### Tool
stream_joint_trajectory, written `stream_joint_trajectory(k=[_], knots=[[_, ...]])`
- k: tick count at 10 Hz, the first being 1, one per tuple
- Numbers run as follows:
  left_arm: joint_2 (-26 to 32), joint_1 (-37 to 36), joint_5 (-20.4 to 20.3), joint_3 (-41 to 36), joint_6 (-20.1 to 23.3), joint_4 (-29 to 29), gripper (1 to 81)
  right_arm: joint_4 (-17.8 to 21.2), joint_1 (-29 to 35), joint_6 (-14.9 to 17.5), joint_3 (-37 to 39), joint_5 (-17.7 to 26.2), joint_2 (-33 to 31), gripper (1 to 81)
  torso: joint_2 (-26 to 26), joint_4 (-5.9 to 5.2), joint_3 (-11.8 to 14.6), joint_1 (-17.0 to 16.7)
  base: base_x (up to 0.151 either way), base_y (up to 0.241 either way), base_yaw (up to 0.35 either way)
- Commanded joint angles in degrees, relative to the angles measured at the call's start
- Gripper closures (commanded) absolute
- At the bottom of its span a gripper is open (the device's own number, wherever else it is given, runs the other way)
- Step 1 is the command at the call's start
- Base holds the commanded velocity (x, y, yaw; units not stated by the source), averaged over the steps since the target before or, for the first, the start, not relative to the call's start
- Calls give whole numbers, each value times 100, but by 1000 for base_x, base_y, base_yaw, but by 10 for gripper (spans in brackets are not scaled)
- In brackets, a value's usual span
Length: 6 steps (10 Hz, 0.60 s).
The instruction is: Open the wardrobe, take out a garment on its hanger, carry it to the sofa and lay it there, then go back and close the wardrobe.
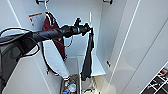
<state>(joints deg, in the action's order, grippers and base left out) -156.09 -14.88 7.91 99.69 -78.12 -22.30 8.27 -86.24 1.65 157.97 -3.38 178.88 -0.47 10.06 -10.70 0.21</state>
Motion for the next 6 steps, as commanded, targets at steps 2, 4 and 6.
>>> stream_joint_trajectory(k=[2, 4, 6], knots=[[-2, -1187, -167, -117, 16, -108, 811, 26, 119, 11, -30, 382, 45, 10, -2, 0, 0, 0, -150, 0, 0], [7, -1179, -158, -178, 16, -117, 811, 26, 119, 11, -39, 382, 45, 10, -2, 0, 0, 0, -149, 0, 0], [-2, -1170, -167, -187, 16, -117, 811, 26, 128, 11, -39, 382, 45, 10, 0, 0, 0, 2, -149, 0, 0]])
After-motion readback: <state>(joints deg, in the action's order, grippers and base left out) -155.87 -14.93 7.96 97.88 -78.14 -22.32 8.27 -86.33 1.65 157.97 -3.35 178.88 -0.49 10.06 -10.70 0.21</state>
